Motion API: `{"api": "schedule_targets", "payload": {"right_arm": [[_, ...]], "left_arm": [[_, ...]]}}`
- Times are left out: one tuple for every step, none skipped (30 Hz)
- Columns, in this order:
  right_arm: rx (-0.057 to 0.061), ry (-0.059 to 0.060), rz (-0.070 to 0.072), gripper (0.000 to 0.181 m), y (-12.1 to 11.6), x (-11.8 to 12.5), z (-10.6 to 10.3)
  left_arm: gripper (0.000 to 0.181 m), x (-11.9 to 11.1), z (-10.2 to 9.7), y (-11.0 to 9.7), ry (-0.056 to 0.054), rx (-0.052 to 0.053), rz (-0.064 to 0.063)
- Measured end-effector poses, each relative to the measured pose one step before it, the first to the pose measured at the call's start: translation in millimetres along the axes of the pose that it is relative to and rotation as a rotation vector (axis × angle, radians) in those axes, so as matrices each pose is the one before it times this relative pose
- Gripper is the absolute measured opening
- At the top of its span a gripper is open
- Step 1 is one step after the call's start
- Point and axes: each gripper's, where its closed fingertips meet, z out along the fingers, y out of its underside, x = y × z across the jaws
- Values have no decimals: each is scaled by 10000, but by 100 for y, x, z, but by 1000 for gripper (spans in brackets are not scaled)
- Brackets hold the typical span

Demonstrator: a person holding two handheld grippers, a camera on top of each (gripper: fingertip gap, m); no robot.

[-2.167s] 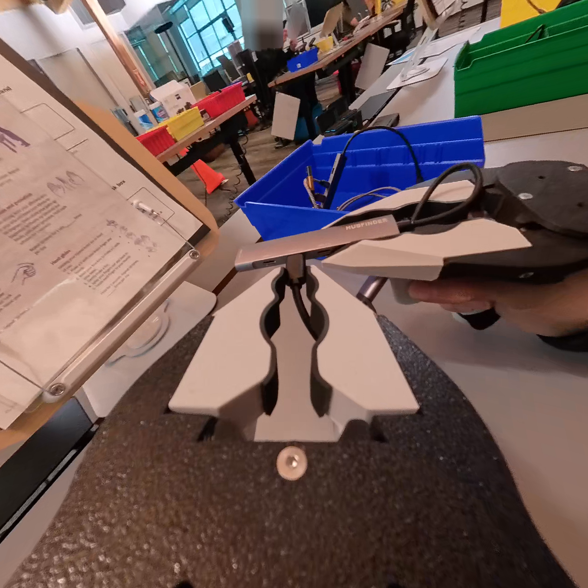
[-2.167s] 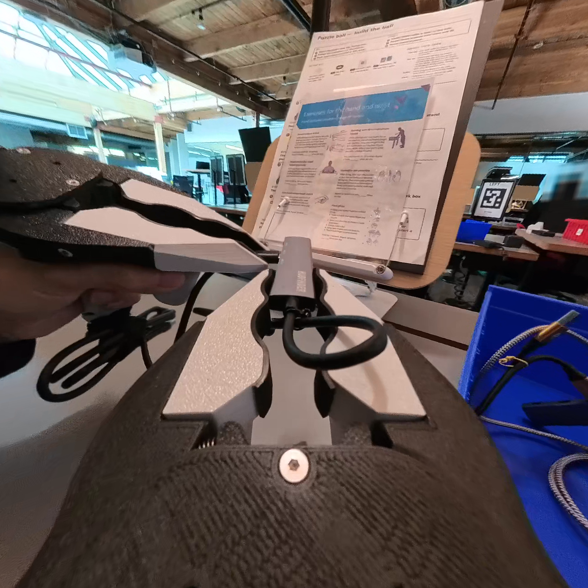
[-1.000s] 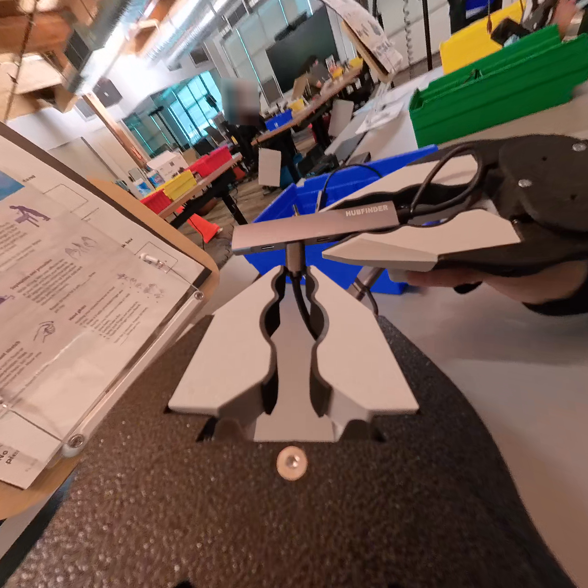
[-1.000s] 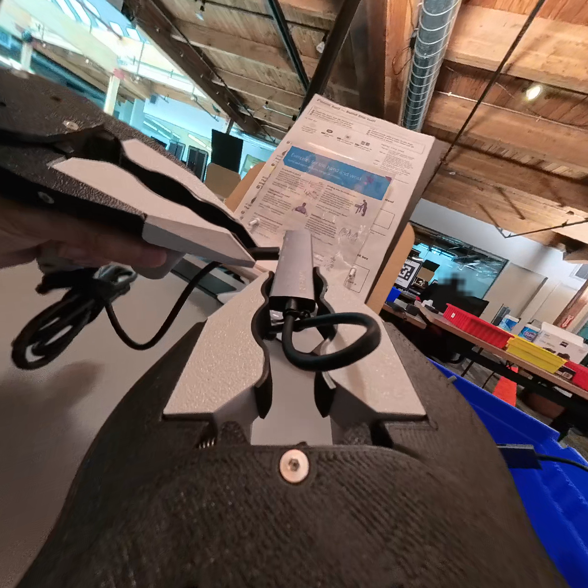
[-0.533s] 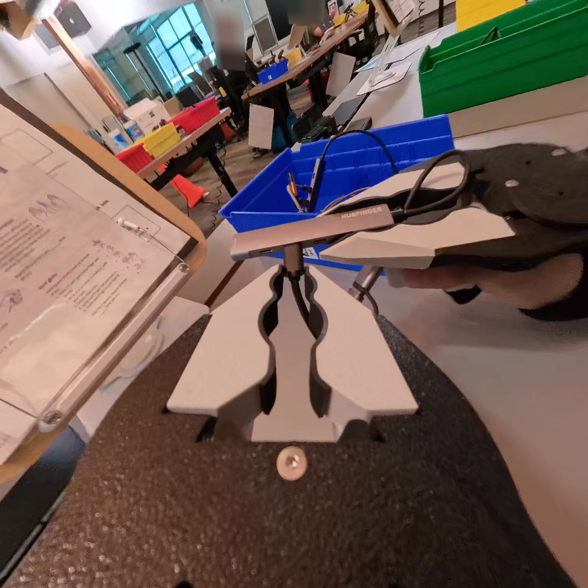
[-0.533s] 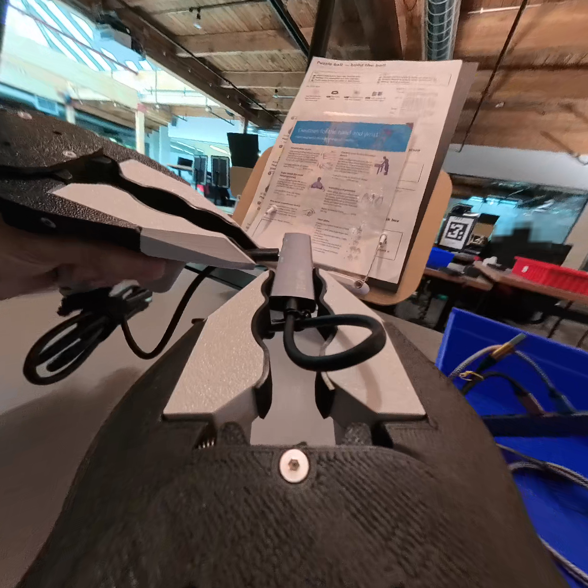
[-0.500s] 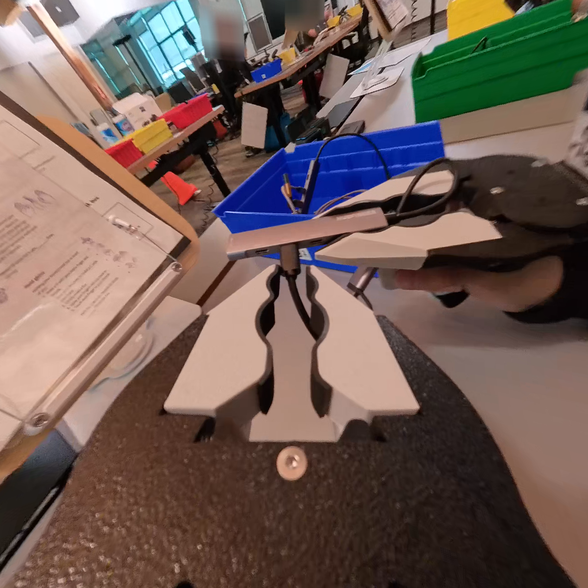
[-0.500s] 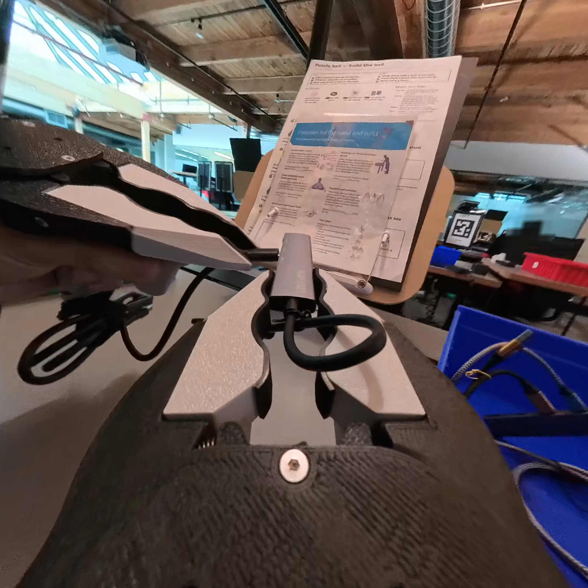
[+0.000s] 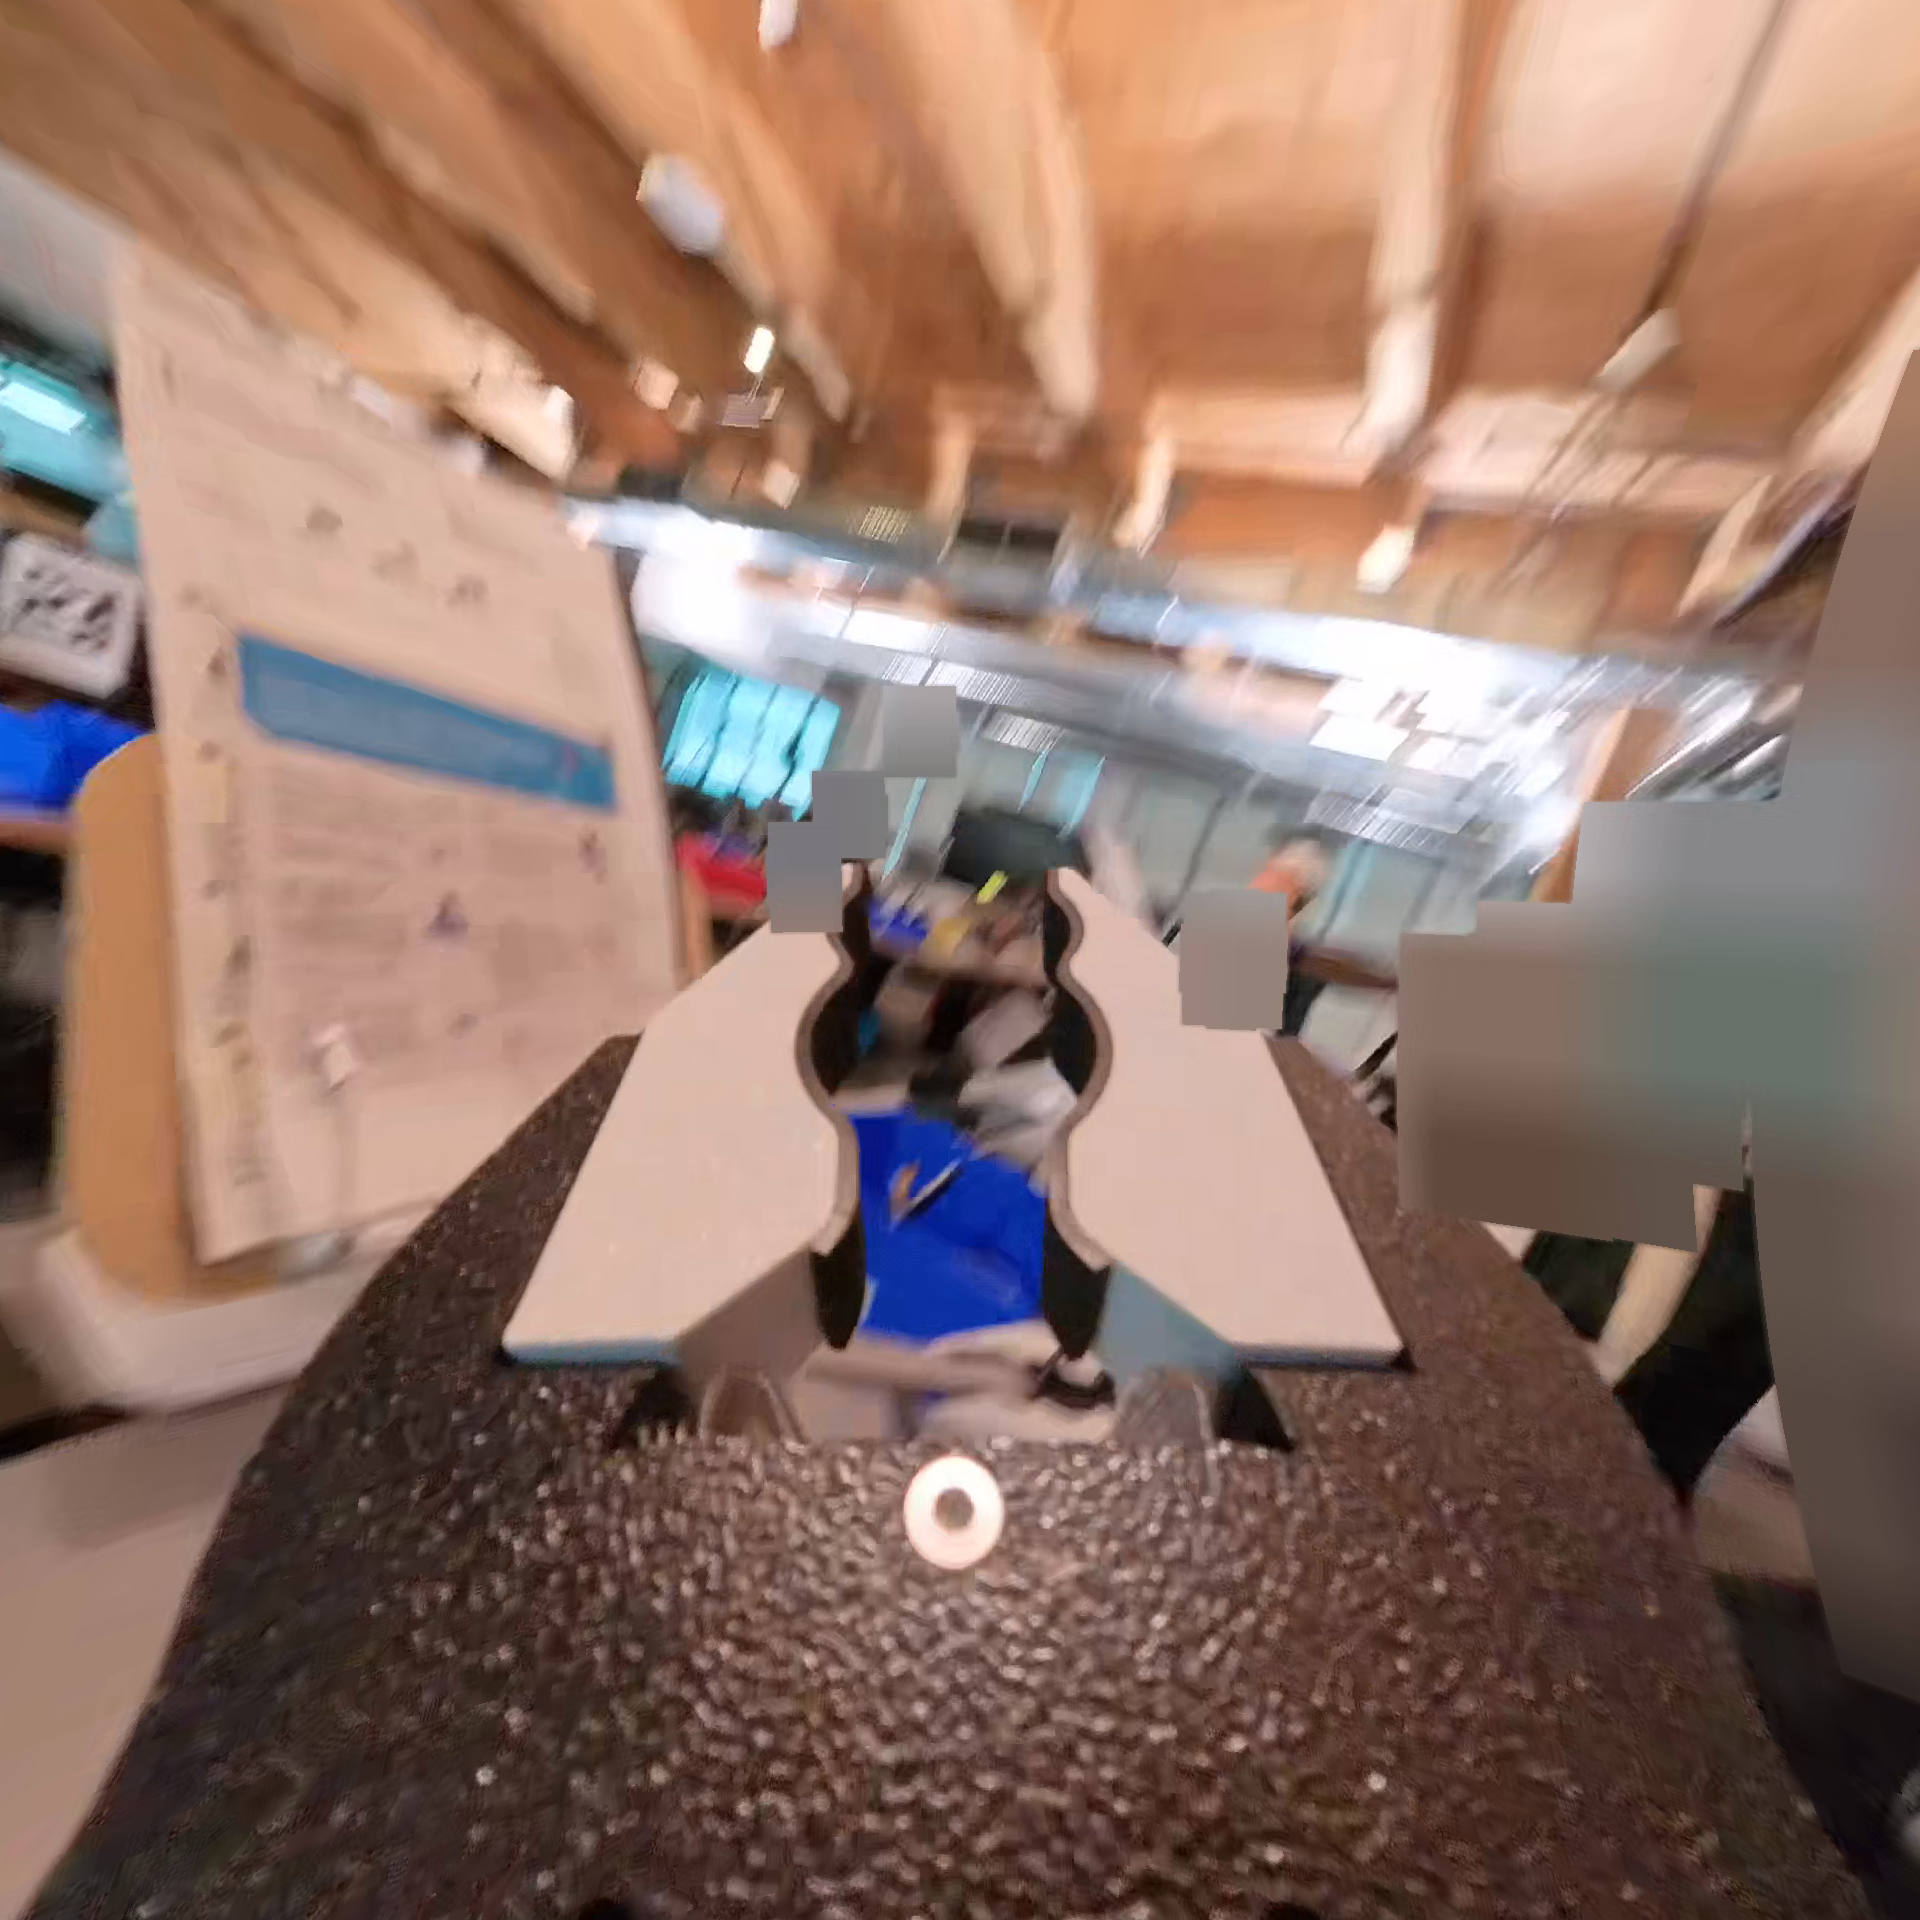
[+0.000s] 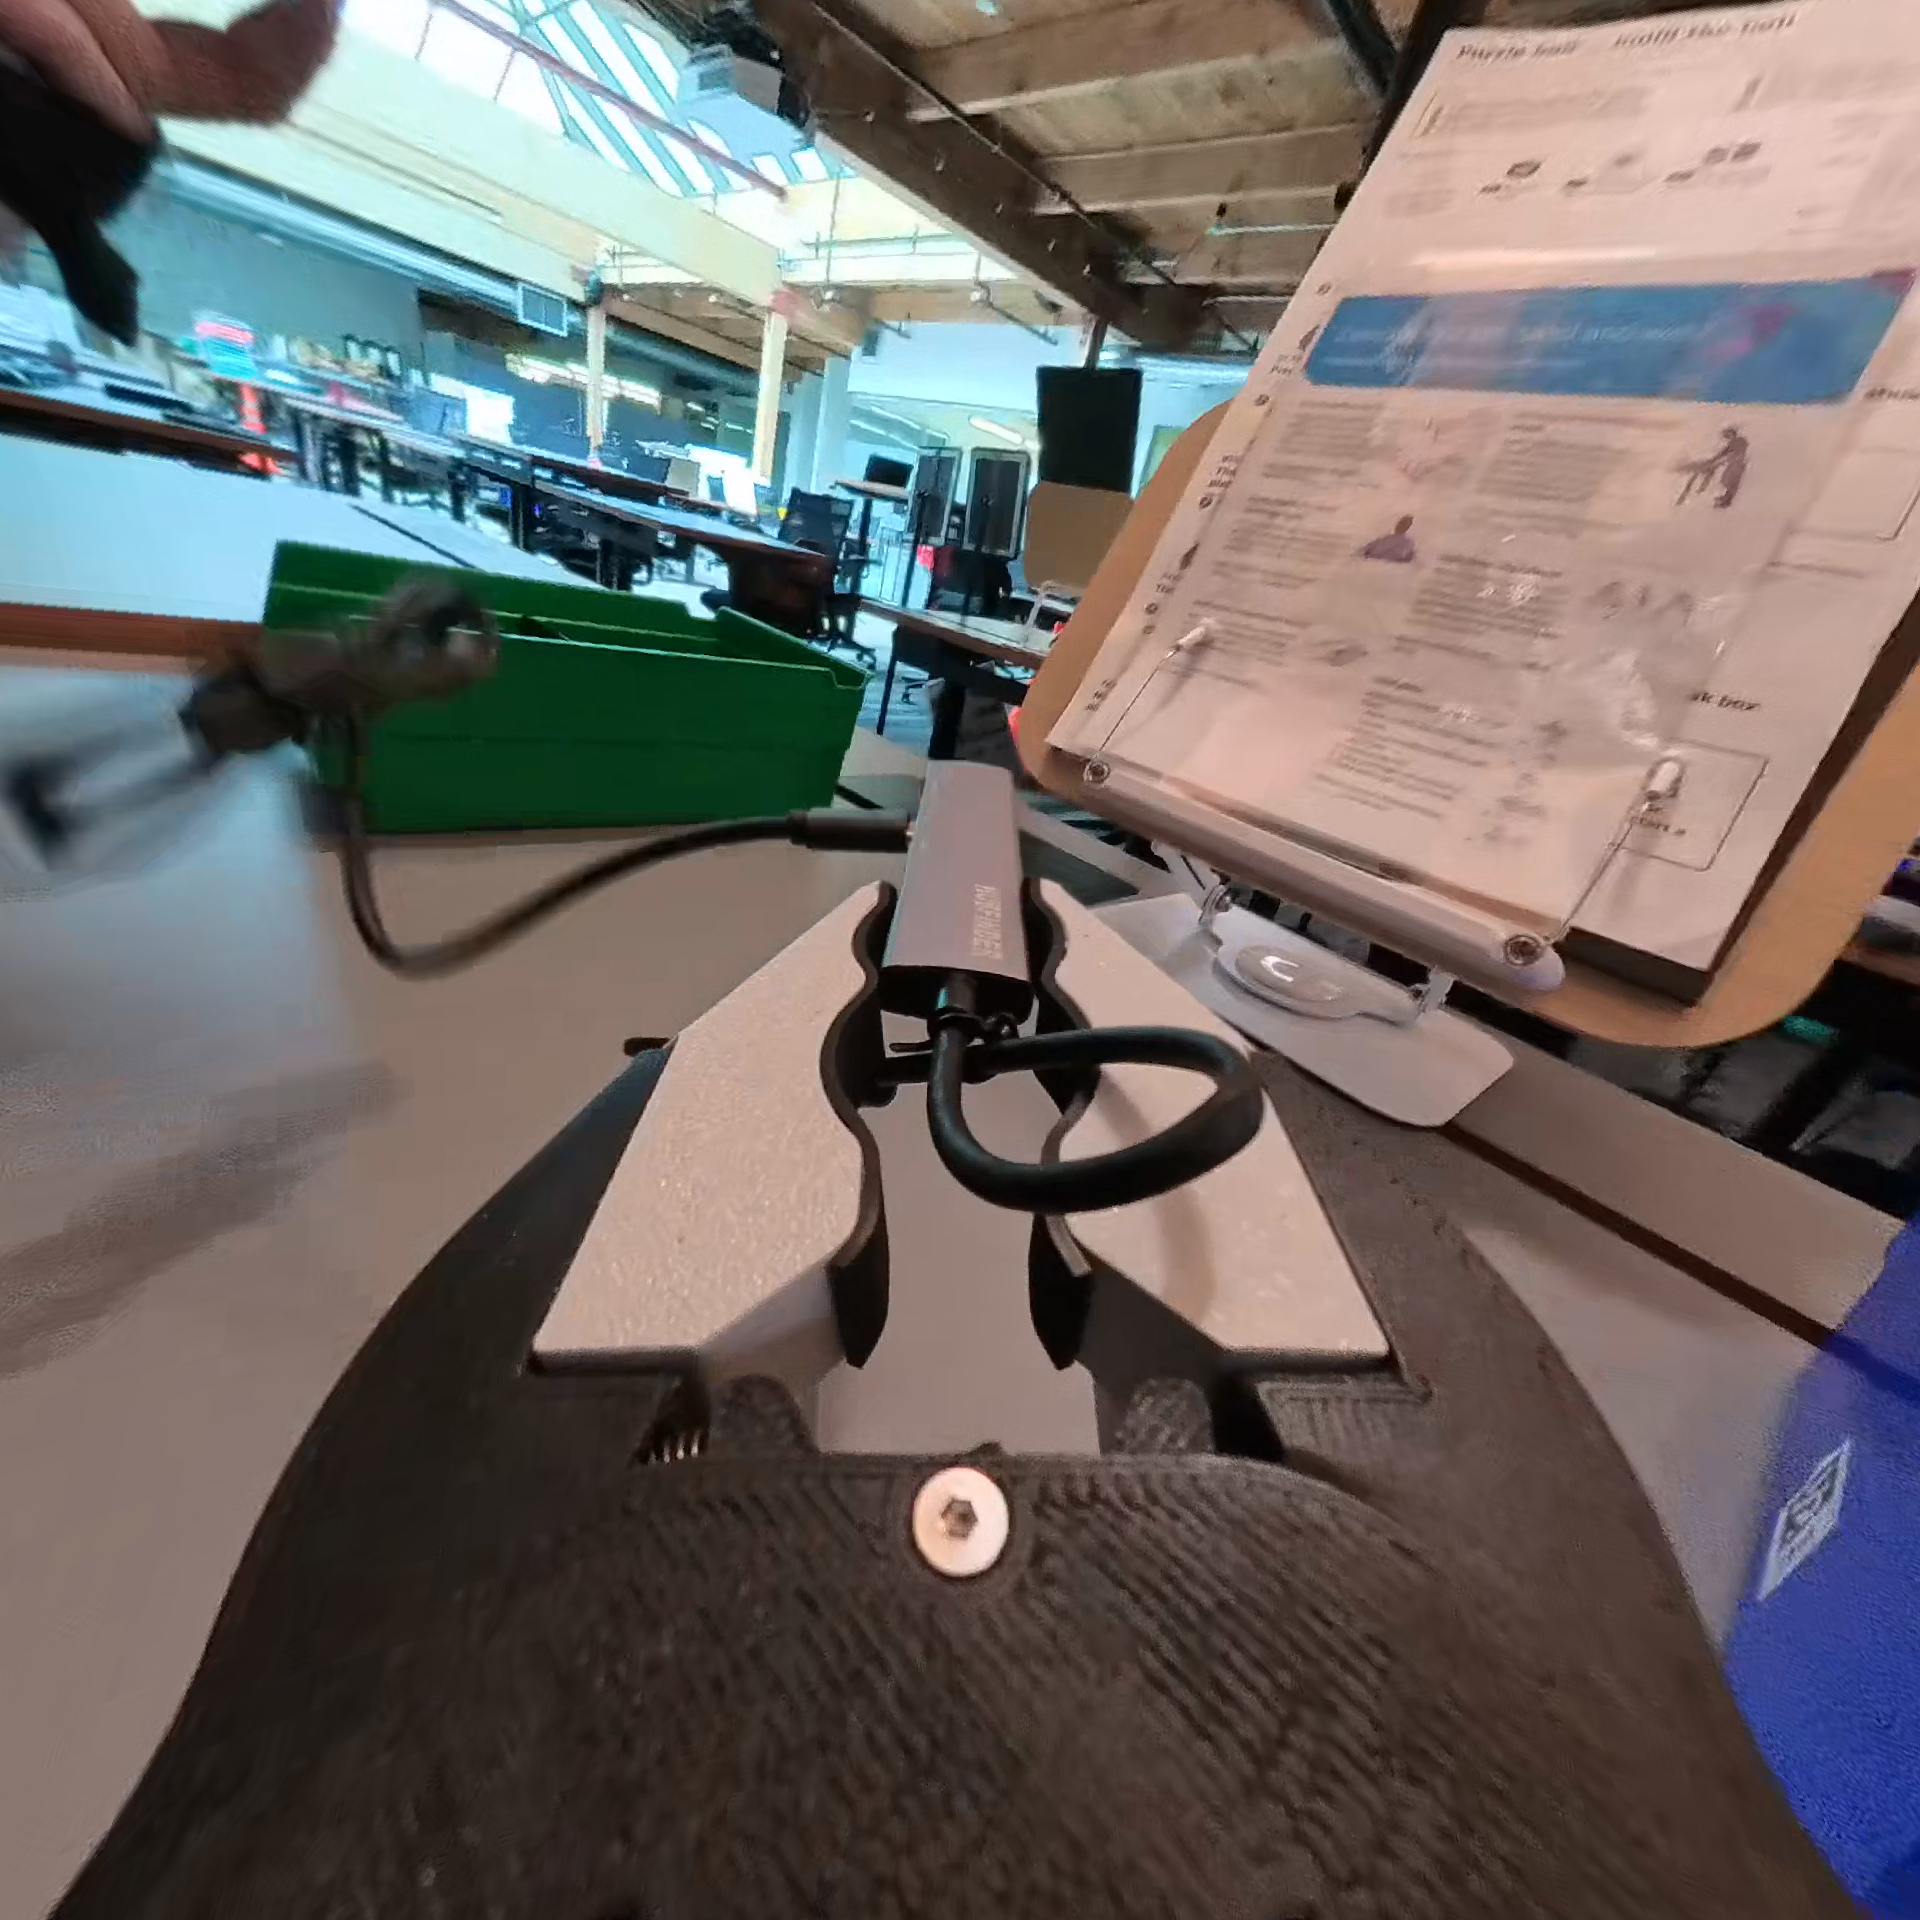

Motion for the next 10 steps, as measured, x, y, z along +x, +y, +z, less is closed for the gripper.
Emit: {"api": "schedule_targets", "payload": {"right_arm": [[-66,130,-76,23,267,126,88],[-124,32,-111,22,321,95,23],[-103,-174,-2,23,274,-156,-10],[67,194,69,23,5,344,-124],[127,250,85,23,-185,513,-226],[17,60,109,22,-116,346,-207],[66,145,62,23,-179,477,-230],[105,244,-1,23,-215,588,-225],[66,185,25,23,-166,513,-143],[-11,12,65,23,-23,288,-60]], "left_arm": [[24,902,-675,-1176,477,808,-307],[25,554,-417,-444,242,397,-9],[25,26,-295,223,-52,-112,271],[27,-568,-283,725,-351,-566,545],[33,-1023,-352,855,-550,-768,759],[36,-1510,-452,806,-750,-805,962],[36,-2207,-548,1049,-1035,-951,1125],[37,-2952,-577,1481,-1282,-1184,1168],[40,-3252,-427,1853,-1304,-1321,1092],[42,-2919,-169,2213,-996,-1378,976]]}}
